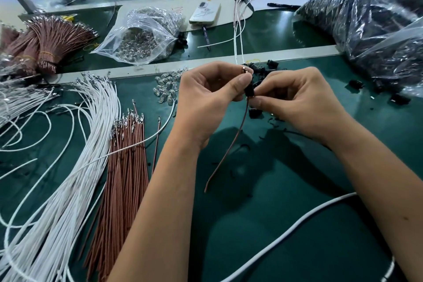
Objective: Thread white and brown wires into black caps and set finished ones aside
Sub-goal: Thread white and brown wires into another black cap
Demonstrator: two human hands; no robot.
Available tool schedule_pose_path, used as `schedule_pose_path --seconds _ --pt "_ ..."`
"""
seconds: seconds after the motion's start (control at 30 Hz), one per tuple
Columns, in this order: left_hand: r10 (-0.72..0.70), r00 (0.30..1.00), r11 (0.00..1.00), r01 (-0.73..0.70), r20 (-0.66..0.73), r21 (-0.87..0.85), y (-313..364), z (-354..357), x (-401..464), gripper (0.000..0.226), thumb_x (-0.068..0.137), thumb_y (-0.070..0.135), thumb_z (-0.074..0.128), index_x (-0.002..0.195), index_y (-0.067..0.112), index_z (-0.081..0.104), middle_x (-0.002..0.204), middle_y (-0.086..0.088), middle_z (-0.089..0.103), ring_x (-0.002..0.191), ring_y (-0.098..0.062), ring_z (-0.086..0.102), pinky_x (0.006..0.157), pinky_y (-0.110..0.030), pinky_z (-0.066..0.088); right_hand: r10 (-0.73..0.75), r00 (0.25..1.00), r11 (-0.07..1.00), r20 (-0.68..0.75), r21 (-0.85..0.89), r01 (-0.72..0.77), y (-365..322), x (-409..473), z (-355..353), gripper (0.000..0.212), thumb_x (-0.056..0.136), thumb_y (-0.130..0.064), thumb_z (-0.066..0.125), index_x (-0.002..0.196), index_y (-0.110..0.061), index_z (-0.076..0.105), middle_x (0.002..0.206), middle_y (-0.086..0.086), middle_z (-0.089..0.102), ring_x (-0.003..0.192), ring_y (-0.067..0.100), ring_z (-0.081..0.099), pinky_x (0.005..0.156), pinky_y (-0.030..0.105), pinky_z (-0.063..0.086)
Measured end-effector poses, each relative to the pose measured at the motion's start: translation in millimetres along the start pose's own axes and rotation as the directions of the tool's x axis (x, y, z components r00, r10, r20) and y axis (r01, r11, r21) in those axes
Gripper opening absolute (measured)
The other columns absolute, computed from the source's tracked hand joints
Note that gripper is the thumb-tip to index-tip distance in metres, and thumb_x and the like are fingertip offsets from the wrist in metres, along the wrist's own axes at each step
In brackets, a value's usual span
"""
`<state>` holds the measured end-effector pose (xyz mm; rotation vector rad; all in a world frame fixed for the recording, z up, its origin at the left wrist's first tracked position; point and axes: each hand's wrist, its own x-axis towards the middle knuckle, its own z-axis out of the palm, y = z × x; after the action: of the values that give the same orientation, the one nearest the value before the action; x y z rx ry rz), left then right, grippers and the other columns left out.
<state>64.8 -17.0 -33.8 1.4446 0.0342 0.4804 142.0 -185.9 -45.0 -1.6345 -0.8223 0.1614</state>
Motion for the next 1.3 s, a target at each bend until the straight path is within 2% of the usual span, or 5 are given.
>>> schedule_pose_path --seconds 0.17,0.37,0.53,0.97,1.3 --pt "-0.002 1.000 1.000 0.002 0.025 -0.006 0.2 0.6 -0.8 0.011 0.085 -0.006 0.072 0.086 0.005 0.073 0.081 -0.007 0.073 0.070 -0.019 0.061 0.071 -0.031 0.054 -0.034 0.999 0.999 -0.009 -0.023 0.033 3.7 0.4 -1.9 0.014 0.080 -0.015 0.084 0.087 -0.004 0.078 0.083 0.023 0.070 0.077 0.049 0.067 0.072 0.058 0.054" --pt "0.016 0.999 1.000 -0.016 0.051 0.002 -0.2 -1.3 -1.9 0.014 0.082 -0.006 0.075 0.085 0.007 0.073 0.081 -0.005 0.074 0.072 -0.014 0.066 0.072 -0.030 0.056 -0.019 1.000 0.999 0.014 -0.044 0.020 6.5 1.1 -4.8 0.010 0.082 -0.012 0.085 0.086 -0.006 0.079 0.078 0.012 0.071 0.065 0.015 0.062 0.061 0.023 0.046" --pt "0.038 0.996 0.999 -0.041 0.076 0.034 -2.2 -3.1 -1.3 0.023 0.074 -0.008 0.081 0.085 0.010 0.072 0.086 -0.004 0.075 0.079 -0.017 0.068 0.081 -0.032 0.058 -0.026 0.999 0.999 0.039 -0.045 0.028 7.0 1.0 -5.1 0.010 0.083 -0.010 0.084 0.087 -0.002 0.078 0.074 0.005 0.068 0.057 0.002 0.057 0.056 0.014 0.042" --pt "0.076 0.994 0.996 -0.072 0.082 -0.058 -4.1 -4.2 0.5 0.024 0.074 -0.011 0.078 0.084 0.010 0.071 0.084 -0.003 0.074 0.076 -0.012 0.067 0.076 -0.025 0.055 -0.015 0.999 0.998 0.044 -0.058 0.017 7.9 0.7 -4.2 0.003 0.086 -0.004 0.082 0.087 -0.004 0.079 0.077 0.016 0.071 0.064 0.032 0.068 0.056 0.029 0.055" --pt "0.141 0.982 0.987 -0.129 0.127 -0.100 -2.8 -5.8 0.4 0.026 0.072 -0.012 0.078 0.090 0.004 0.069 0.086 -0.005 0.071 0.077 -0.013 0.063 0.076 -0.026 0.053 -0.065 0.997 0.997 0.038 -0.044 0.067 -1.7 0.5 -2.7 0.012 0.086 0.002 0.080 0.086 -0.009 0.076 0.078 0.009 0.066 0.060 0.019 0.067 0.060 0.024 0.055"
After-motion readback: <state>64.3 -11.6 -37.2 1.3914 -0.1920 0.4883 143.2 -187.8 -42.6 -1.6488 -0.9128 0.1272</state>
